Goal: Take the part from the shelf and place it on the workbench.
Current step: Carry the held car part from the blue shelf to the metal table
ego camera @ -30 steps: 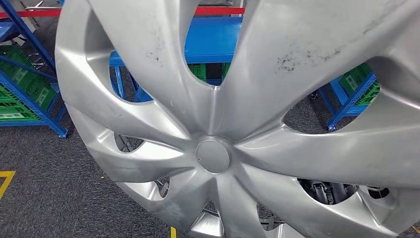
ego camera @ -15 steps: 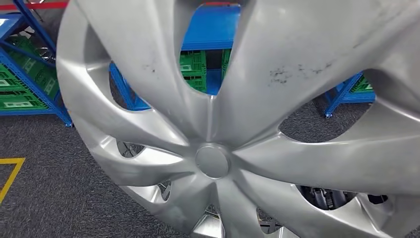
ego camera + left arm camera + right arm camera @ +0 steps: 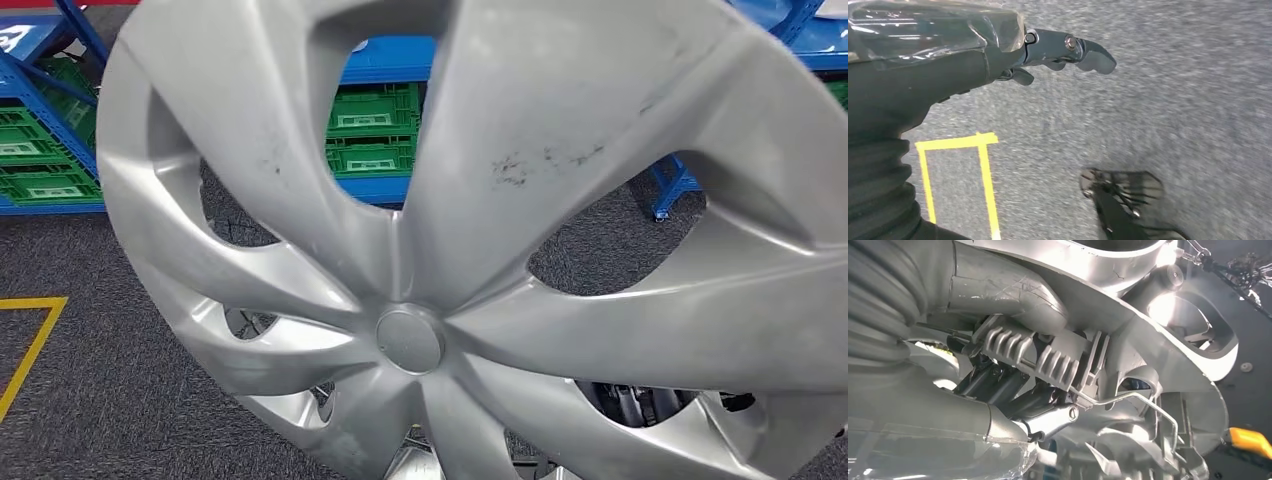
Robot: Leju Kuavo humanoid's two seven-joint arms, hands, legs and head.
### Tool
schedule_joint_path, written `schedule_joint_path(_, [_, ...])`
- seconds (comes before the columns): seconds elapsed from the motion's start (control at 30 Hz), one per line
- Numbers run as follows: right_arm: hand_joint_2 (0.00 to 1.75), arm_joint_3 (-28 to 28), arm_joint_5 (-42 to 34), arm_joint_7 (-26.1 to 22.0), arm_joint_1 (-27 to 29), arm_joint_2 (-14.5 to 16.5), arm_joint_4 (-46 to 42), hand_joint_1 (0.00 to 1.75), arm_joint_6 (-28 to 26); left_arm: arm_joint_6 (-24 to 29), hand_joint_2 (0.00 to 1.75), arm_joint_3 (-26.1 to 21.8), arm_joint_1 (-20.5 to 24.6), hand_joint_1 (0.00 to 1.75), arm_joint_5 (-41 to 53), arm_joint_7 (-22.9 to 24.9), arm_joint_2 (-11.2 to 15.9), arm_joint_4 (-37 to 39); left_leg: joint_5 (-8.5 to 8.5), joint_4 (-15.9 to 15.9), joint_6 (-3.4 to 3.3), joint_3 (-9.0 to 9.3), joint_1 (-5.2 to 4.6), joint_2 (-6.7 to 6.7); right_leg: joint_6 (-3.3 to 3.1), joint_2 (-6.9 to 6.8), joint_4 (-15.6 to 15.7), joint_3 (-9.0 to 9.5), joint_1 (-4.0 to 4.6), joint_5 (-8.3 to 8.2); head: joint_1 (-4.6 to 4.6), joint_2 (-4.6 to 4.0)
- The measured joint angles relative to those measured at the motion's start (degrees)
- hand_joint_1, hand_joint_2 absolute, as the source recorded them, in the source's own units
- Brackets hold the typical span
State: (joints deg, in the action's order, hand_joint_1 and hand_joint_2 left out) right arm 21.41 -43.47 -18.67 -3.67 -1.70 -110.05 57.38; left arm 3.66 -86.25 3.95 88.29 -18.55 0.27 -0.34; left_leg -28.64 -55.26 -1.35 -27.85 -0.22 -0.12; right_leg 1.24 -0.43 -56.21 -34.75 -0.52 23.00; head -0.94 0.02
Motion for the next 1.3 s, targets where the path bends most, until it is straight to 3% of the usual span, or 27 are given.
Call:
schedule_joint_path(0.07, [1.75, 0.1, -0.2, 0.2, 0.4, -0.1, -0.1, 1.75, -0.2, 0.0, 1.75, 0.0, -0.1, 0.00, 0.0, 0.2, 0.0, 0.0, 1.53, 0.7, -0.94, -0.98, 0.20, 0.33, -0.07, 0.14, -2.5, -1.35, 0.02, 2.49, 0.15, -0.01])
schedule_joint_path(0.13, [1.75, 0.2, -0.3, 0.5, 0.7, -0.2, -0.1, 1.75, -0.3, 0.3, 1.75, 0.0, -0.1, 0.00, 0.0, 0.3, -0.1, 0.0, 2.95, 0.8, -1.40, -2.51, 0.30, 0.50, -0.41, 0.24, -9.5, -3.73, -0.08, 7.61, 0.29, -0.01])
schedule_joint_path(0.17, [1.75, 0.2, -0.3, 0.6, 0.9, -0.2, -0.1, 1.75, -0.3, 0.5, 1.75, 0.0, -0.1, 0.00, 0.0, 0.3, -0.1, 0.0, 3.61, 0.8, -1.41, -3.40, 0.31, 0.55, -0.28, 0.25, -13.5, -4.73, -0.18, 9.55, 0.31, -0.01])
schedule_joint_path(0.2, [1.75, 0.2, -0.3, 0.7, 1.0, -0.3, -0.1, 1.75, -0.4, 0.7, 1.75, 0.0, -0.1, 0.00, 0.0, 0.3, -0.2, 0.0, 4.25, 0.7, -1.35, -4.26, 0.33, 0.59, 0.16, 0.26, -16.4, -5.09, -0.32, 10.39, 0.32, -0.02])
schedule_joint_path(0.23, [1.75, 0.3, -0.3, 0.8, 1.1, -0.3, -0.1, 1.75, -0.5, 0.9, 1.75, 0.0, -0.1, 0.00, 0.0, 0.2, -0.2, 0.0, 4.84, 0.6, -1.21, -5.10, 0.38, 0.64, 0.84, 0.26, -17.2, -4.42, -0.50, 10.05, 0.33, -0.02])
schedule_joint_path(0.27, [1.75, 0.3, -0.3, 0.8, 1.2, -0.4, -0.1, 1.75, -0.5, 1.1, 1.75, 0.0, -0.1, 0.00, 0.0, 0.2, -0.3, 0.0, 5.37, 0.5, -1.00, -5.92, 0.48, 0.67, 1.62, 0.25, -15.8, -2.72, -0.72, 8.91, 0.33, -0.02])
schedule_joint_path(0.33, [1.75, 0.4, -0.3, 0.8, 1.2, -0.4, -0.1, 1.75, -0.6, 1.7, 1.75, 0.0, -0.1, 0.00, 0.0, 0.0, -0.3, 0.0, 6.15, -0.4, -0.41, -7.53, 0.60, 0.70, 2.74, 0.23, -8.0, 2.99, -1.13, 6.91, 0.40, -0.02])
schedule_joint_path(0.4, [1.75, 0.4, -0.3, 0.8, 1.3, -0.4, -0.3, 1.75, -0.7, 2.5, 1.75, 0.0, 0.0, 0.00, 0.0, -0.2, -0.4, 0.0, 6.85, -1.3, 0.32, -8.81, 0.52, 0.70, 2.29, 0.31, -1.1, 7.20, -1.10, 7.20, 0.44, -0.01])
schedule_joint_path(0.43, [1.75, 0.4, -0.2, 0.7, 1.3, -0.4, -0.4, 1.75, -0.7, 2.8, 1.75, 0.0, 0.1, 0.00, 0.0, -0.3, -0.4, 0.0, 7.27, -1.6, 0.70, -9.23, 0.50, 0.70, 1.80, 0.38, 0.4, 7.91, -0.96, 7.61, 0.49, -0.01])
schedule_joint_path(0.5, [1.75, 0.4, -0.1, 0.4, 1.5, -0.5, -0.5, 1.75, -0.6, 3.3, 1.75, 0.0, 0.2, 0.00, 0.0, -0.2, -0.5, 0.1, 7.79, -1.8, 1.45, -9.69, 0.70, 0.68, 0.68, 0.40, 0.3, 7.02, -0.90, 7.21, 0.49, -0.01])
schedule_joint_path(0.53, [1.75, 0.3, -0.1, 0.2, 1.5, -0.4, -0.5, 1.75, -0.6, 3.4, 1.75, 0.0, 0.3, 0.00, 0.0, -0.2, -0.6, 0.1, 6.89, -2.4, 1.79, -10.07, 0.84, 0.66, 0.00, 0.37, 0.2, 6.54, -0.95, 6.78, 0.46, -0.01])
schedule_joint_path(0.57, [1.75, 0.3, -0.1, -0.1, 1.5, -0.4, -0.5, 1.75, -0.6, 3.5, 1.75, 0.0, 0.3, 0.00, 0.0, -0.1, -0.7, 0.1, 4.92, -4.0, 2.10, -10.64, 0.95, 0.64, -0.70, 0.32, 0.2, 5.98, -1.00, 6.22, 0.40, -0.01])
schedule_joint_path(0.63, [1.75, 0.3, -0.1, -0.4, 1.5, -0.3, -0.5, 1.75, -0.6, 3.6, 1.75, 0.0, 0.6, 0.00, 0.0, -0.1, -0.7, 0.1, -0.99, -10.5, 2.51, -12.25, 1.09, 0.63, -1.59, 0.27, 0.1, 4.82, -0.83, 5.03, 0.31, -0.01])
schedule_joint_path(0.67, [1.75, 0.3, -0.1, -0.5, 1.5, -0.3, -0.5, 1.75, -0.6, 3.6, 1.75, 0.0, 0.7, 0.00, 0.0, -0.1, -0.8, 0.1, -3.33, -14.4, 2.63, -12.96, 1.10, 0.63, -1.74, 0.26, 0.0, 4.11, -0.67, 4.44, 0.29, -0.01])
schedule_joint_path(0.7, [1.75, 0.3, -0.1, -0.6, 1.5, -0.3, -0.5, 1.75, -0.6, 3.7, 1.75, 0.0, 0.9, 0.00, 0.1, -0.1, -0.8, 0.1, -4.41, -17.5, 2.65, -13.18, 1.10, 0.62, -1.79, 0.26, 0.0, 3.36, -0.51, 3.87, 0.29, -0.01])
schedule_joint_path(0.73, [1.75, 0.3, 0.0, -0.7, 1.5, -0.3, -0.5, 1.75, -0.6, 3.7, 1.75, 0.0, 1.0, 0.00, 0.1, -0.1, -0.8, 0.1, -4.23, -19.0, 2.56, -12.59, 1.10, 0.61, -1.81, 0.27, -0.2, 2.61, -0.33, 3.35, 0.29, -0.01])
schedule_joint_path(0.77, [1.75, 0.3, 0.0, -0.8, 1.5, -0.3, -0.5, 1.75, -0.6, 3.7, 1.75, 0.0, 1.1, 0.00, 0.1, -0.1, -0.8, 0.1, -3.08, -18.3, 2.34, -10.97, 1.06, 0.57, -1.82, 0.30, -0.3, 1.89, -0.15, 2.83, 0.29, -0.02])
schedule_joint_path(0.83, [1.75, 0.2, 0.1, -1.1, 1.6, -0.3, -0.6, 1.75, -0.6, 3.9, 1.75, 0.0, 1.3, 0.00, 0.1, -0.1, -0.8, 0.0, -0.86, -11.4, 1.34, -5.25, 0.82, 0.29, -1.76, 0.41, -0.4, 0.76, 0.19, 1.86, 0.29, -0.01])
schedule_joint_path(0.9, [1.75, 0.2, 0.1, -1.4, 1.6, -0.1, -0.7, 1.75, -0.5, 4.1, 1.75, 0.0, 1.7, 0.00, 0.1, -0.1, -0.6, 0.1, -1.37, -3.3, 0.30, 0.13, 0.44, 0.03, -1.34, 0.39, -0.4, 0.11, 0.37, 0.86, 0.34, -0.01])
schedule_joint_path(0.93, [1.75, 0.2, 0.1, -1.5, 1.6, -0.1, -0.7, 1.75, -0.5, 4.2, 1.75, 0.0, 1.8, 0.00, 0.1, -0.2, -0.5, 0.1, -1.91, -1.1, -0.04, 1.32, 0.18, -0.04, -1.00, 0.33, -0.3, -0.09, 0.24, 0.35, 0.34, -0.01])
schedule_joint_path(1.03, [1.75, 0.1, 0.0, -1.8, 1.6, 0.1, -0.8, 1.75, -0.3, 4.3, 1.75, 0.0, 1.9, 0.00, 0.1, -0.3, -0.2, 0.1, -0.57, 0.8, -0.84, 1.08, -0.06, 0.12, -0.18, 0.27, -0.3, -0.77, -0.04, -0.31, 0.30, -0.02])
schedule_joint_path(1.1, [1.75, 0.1, -0.1, -2.1, 1.6, 0.0, -0.9, 1.75, -0.3, 4.4, 1.75, 0.0, 2.0, 0.00, 0.1, -0.6, -0.2, 0.1, 1.07, 1.7, -1.42, 0.09, 0.25, 0.33, -0.47, 0.34, -3.7, -2.38, 0.01, 2.88, 0.45, -0.02])
schedule_joint_path(1.17, [1.75, 0.0, -0.1, -2.3, 1.6, 0.0, -0.9, 1.75, -0.3, 4.4, 1.75, 0.0, 2.0, 0.00, 0.1, -0.8, -0.1, 0.1, 2.47, 1.7, -1.56, -1.51, 0.24, 0.44, -0.64, 0.38, -11.2, -4.84, -0.14, 7.71, 0.57, -0.01])
schedule_joint_path(1.2, [1.75, 0.0, -0.1, -2.4, 1.6, 0.0, -0.9, 1.75, -0.3, 4.4, 1.75, 0.0, 2.0, 0.00, 0.1, -0.8, -0.1, 0.1, 3.12, 1.7, -1.48, -2.36, 0.26, 0.49, -0.32, 0.38, -14.9, -5.70, -0.30, 9.01, 0.58, -0.01])
schedule_joint_path(1.23, [1.75, 0.0, -0.1, -2.4, 1.6, -0.1, -0.9, 1.75, -0.3, 4.4, 1.75, 0.0, 2.0, 0.00, 0.1, -0.8, -0.1, 0.1, 3.71, 1.6, -1.34, -3.19, 0.30, 0.54, 0.30, 0.38, -17.2, -5.82, -0.48, 9.06, 0.58, -0.01])
schedule_joint_path(1.27, [1.75, 0.0, -0.1, -2.4, 1.6, -0.1, -0.9, 1.75, -0.3, 4.4, 1.75, 0.0, 2.0, 0.00, 0.1, -0.8, -0.1, 0.1, 4.23, 1.4, -1.16, -4.02, 0.40, 0.59, 1.09, 0.37, -17.5, -4.95, -0.69, 8.09, 0.59, -0.02])
schedule_joint_path(1.3, [1.75, 0.0, -0.1, -2.4, 1.6, -0.1, -0.9, 1.75, -0.3, 4.4, 1.75, 0.0, 2.0, 0.00, 0.1, -0.8, -0.1, 0.1, 4.64, 1.1, -0.91, -4.83, 0.53, 0.62, 1.83, 0.36, -15.5, -2.94, -0.92, 6.71, 0.58, -0.01])
